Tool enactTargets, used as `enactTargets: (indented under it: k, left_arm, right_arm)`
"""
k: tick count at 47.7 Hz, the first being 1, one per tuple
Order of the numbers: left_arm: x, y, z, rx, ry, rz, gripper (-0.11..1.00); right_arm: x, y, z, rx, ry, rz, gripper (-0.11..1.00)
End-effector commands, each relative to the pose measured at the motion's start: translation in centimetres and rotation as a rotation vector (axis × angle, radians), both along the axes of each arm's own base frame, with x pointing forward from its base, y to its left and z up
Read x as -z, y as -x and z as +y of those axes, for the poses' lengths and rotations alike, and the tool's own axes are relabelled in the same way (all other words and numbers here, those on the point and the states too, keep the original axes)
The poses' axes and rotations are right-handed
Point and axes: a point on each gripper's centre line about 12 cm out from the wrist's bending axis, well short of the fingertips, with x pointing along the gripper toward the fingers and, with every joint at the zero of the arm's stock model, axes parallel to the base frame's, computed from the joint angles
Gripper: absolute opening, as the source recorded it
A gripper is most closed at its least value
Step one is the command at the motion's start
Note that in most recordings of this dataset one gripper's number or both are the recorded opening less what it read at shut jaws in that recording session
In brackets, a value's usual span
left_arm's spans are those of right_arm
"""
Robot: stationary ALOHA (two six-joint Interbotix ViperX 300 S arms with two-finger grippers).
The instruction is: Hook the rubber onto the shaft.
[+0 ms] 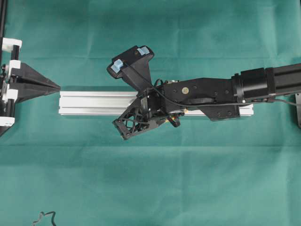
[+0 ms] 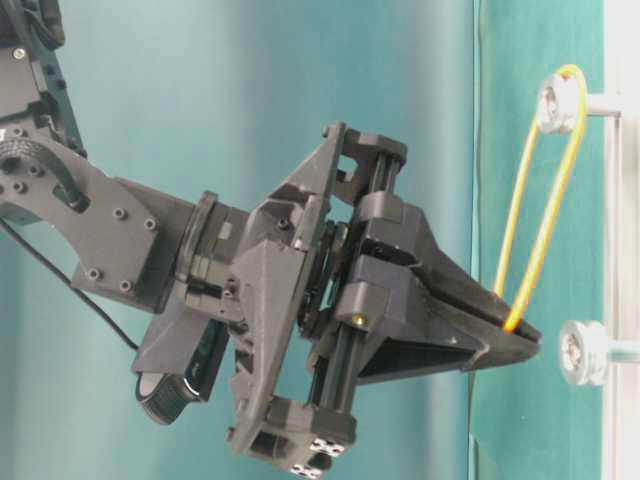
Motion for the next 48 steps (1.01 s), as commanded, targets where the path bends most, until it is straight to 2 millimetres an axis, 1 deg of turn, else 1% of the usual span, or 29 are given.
enactTargets:
  k: [1, 16, 29, 48]
  left_arm:
    - [-1.1, -0.3, -0.1, 0.003, -0.001, -0.025, 0.0]
    - [-1.0, -0.4, -0.1, 0.003, -0.001, -0.023, 0.0]
    - [-1.0, -0.4, -0.1, 0.003, -0.001, -0.025, 0.0]
    - [-1.1, -0.4, -0.1, 0.003, -0.001, -0.025, 0.0]
  right_arm:
    - [-1.9, -0.4, 0.1, -0.004, 0.0, -0.052, 0.06]
    - [-1.9, -0.5, -0.4, 0.01, -0.001, -0.054, 0.06]
    - [-2.0, -0.9, -0.9, 0.02, -0.002, -0.061, 0.06]
    - [-1.4, -1.7, -1.5, 0.033, -0.001, -0.057, 0.06]
